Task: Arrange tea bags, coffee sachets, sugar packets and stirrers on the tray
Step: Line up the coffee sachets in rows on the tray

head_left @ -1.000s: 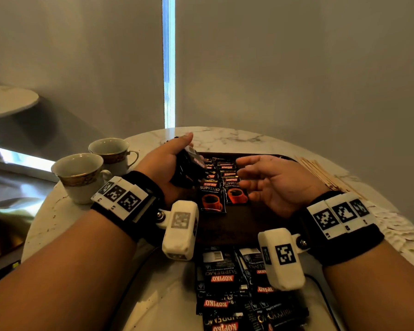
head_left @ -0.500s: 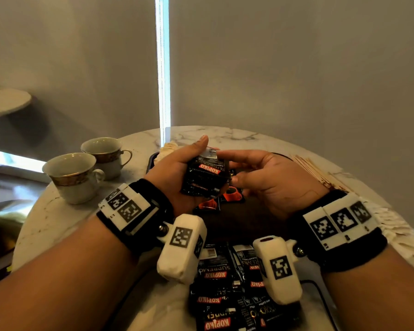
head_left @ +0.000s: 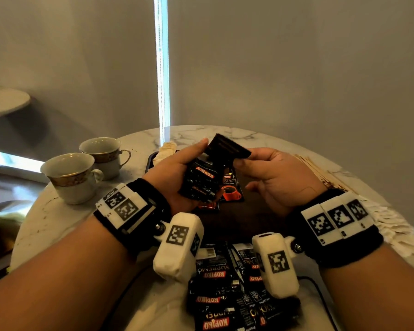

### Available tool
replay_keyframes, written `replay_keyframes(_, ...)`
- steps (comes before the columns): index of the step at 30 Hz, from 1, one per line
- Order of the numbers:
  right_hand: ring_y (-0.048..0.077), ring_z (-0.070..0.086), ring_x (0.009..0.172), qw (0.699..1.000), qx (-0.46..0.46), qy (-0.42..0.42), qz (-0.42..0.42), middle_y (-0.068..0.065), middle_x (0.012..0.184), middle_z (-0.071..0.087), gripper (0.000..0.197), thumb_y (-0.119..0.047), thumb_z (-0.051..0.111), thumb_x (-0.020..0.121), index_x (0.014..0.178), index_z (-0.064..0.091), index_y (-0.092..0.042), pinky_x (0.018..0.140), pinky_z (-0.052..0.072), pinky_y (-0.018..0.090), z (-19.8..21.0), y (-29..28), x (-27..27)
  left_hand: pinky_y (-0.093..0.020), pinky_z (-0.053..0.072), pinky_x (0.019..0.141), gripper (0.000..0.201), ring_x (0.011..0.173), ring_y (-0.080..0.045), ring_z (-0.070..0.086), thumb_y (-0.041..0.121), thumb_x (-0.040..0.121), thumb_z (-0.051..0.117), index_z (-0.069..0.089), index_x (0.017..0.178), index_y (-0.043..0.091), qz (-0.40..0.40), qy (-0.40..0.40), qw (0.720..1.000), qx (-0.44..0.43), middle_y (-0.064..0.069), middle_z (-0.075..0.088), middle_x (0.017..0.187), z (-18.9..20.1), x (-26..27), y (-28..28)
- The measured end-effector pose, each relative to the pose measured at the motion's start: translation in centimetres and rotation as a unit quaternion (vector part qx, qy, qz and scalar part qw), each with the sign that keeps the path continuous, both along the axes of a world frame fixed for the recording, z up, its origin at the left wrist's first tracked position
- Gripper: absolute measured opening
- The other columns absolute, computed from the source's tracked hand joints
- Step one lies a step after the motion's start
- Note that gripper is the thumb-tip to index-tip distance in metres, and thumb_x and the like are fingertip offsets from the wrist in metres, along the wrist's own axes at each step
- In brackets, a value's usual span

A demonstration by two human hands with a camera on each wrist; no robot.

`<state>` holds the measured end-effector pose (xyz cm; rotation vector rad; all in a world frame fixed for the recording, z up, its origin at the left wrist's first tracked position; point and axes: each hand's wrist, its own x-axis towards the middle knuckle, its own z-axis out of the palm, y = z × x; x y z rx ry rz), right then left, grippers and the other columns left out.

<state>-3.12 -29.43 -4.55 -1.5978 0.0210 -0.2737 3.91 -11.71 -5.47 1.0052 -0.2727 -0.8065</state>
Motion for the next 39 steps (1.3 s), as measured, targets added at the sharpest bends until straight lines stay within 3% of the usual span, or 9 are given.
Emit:
replay_keyframes(2, 0.009, 0.064, 0.070, 0.998, 0.038, -0.011, -0.045, -0.007, 0.072, 0.072, 0.008, -0.014, 0.072, 0.080, 0.076, 0.068, -0.020, 0.056, 0.042, 0.025, -0.2, -0.3, 0.6, -0.036, 0.058, 0.062, 0.050, 0.071, -0.023, 0.068, 0.041, 0.083, 0.064, 0.059, 0.122, 0.009, 0.003, 0.002, 1.000, 0.008, -0.011, 0.066, 0.089, 0.1, -0.1, 0.0)
replay_keyframes(5, 0.016, 0.067, 0.073, 0.990, 0.106, -0.006, -0.092, 0.003, 0.082, 0.072, 0.008, -0.008, 0.059, 0.095, 0.089, 0.061, -0.011, 0.050, 0.042, 0.023, -0.6, -1.3, 1.6, -0.044, 0.059, 0.068, 0.045, 0.080, -0.028, 0.070, 0.034, 0.082, 0.067, 0.055, 0.120, 0.012, 0.059, -0.005, 0.998, 0.024, -0.012, 0.063, 0.094, 0.4, 0.4, 0.3)
replay_keyframes(8, 0.016, 0.067, 0.071, 0.984, 0.143, 0.047, -0.098, 0.006, 0.088, 0.071, 0.010, -0.005, 0.052, 0.098, 0.100, 0.060, -0.011, 0.045, 0.038, 0.022, -1.4, -2.3, 2.3, -0.051, 0.058, 0.070, 0.031, 0.070, -0.023, 0.068, 0.033, 0.089, 0.062, 0.056, 0.112, 0.015, 0.088, 0.000, 0.994, 0.067, -0.009, 0.061, 0.085, 0.8, 1.1, 1.0)
replay_keyframes(12, 0.015, 0.070, 0.065, 0.980, 0.107, 0.133, -0.102, 0.011, 0.098, 0.074, 0.030, 0.001, 0.052, 0.096, 0.121, 0.060, -0.012, 0.039, 0.032, 0.022, -2.6, -2.8, 2.8, -0.054, 0.058, 0.072, 0.024, 0.065, -0.021, 0.061, 0.036, 0.091, 0.060, 0.055, 0.102, 0.015, 0.084, 0.018, 0.989, 0.118, -0.006, 0.059, 0.071, 1.2, 1.5, 1.6)
replay_keyframes(18, 0.023, 0.069, 0.077, 0.970, 0.072, 0.200, -0.115, 0.015, 0.109, 0.072, 0.030, 0.008, 0.051, 0.094, 0.105, 0.059, -0.018, 0.041, 0.035, 0.025, -3.0, -2.8, 2.7, -0.049, 0.060, 0.063, 0.023, 0.056, -0.019, 0.064, 0.035, 0.094, 0.057, 0.059, 0.098, 0.013, 0.059, 0.013, 0.988, 0.143, -0.006, 0.064, 0.066, 1.4, 1.0, 1.6)
replay_keyframes(22, 0.018, 0.070, 0.068, 0.969, 0.055, 0.228, -0.083, 0.007, 0.084, 0.075, 0.036, 0.010, 0.040, 0.097, 0.099, 0.065, -0.015, 0.049, 0.038, 0.026, -3.2, -2.4, 2.6, -0.045, 0.060, 0.062, 0.024, 0.052, -0.019, 0.064, 0.034, 0.095, 0.056, 0.060, 0.101, 0.011, 0.061, 0.002, 0.988, 0.145, -0.006, 0.065, 0.065, 1.5, 0.9, 1.7)
replay_keyframes(26, 0.020, 0.069, 0.074, 0.966, 0.027, 0.246, -0.075, 0.011, 0.092, 0.073, 0.041, 0.011, 0.037, 0.096, 0.095, 0.069, -0.013, 0.054, 0.041, 0.026, -3.3, -2.3, 2.6, -0.043, 0.059, 0.063, 0.023, 0.052, -0.018, 0.063, 0.032, 0.096, 0.056, 0.061, 0.098, 0.010, 0.066, -0.007, 0.987, 0.148, -0.006, 0.064, 0.065, 1.5, 0.7, 1.6)
replay_keyframes(30, 0.020, 0.065, 0.076, 0.963, 0.009, 0.261, -0.074, 0.009, 0.084, 0.074, 0.038, 0.011, 0.040, 0.096, 0.090, 0.070, -0.011, 0.056, 0.039, 0.028, -3.1, -1.9, 2.2, -0.041, 0.057, 0.066, 0.023, 0.061, -0.019, 0.060, 0.032, 0.095, 0.056, 0.060, 0.091, 0.009, 0.066, -0.008, 0.986, 0.155, -0.007, 0.061, 0.065, 1.6, 0.6, 1.5)
replay_keyframes(39, 0.016, 0.052, 0.068, 0.961, 0.000, 0.255, -0.109, 0.011, 0.094, 0.065, 0.022, 0.001, 0.054, 0.092, 0.102, 0.072, -0.007, 0.051, 0.038, 0.026, -3.0, -1.7, 2.2, -0.045, 0.060, 0.054, 0.026, 0.067, -0.022, 0.061, 0.034, 0.094, 0.057, 0.060, 0.099, 0.009, 0.044, 0.008, 0.987, 0.153, -0.010, 0.061, 0.077, 1.2, 0.8, 1.4)
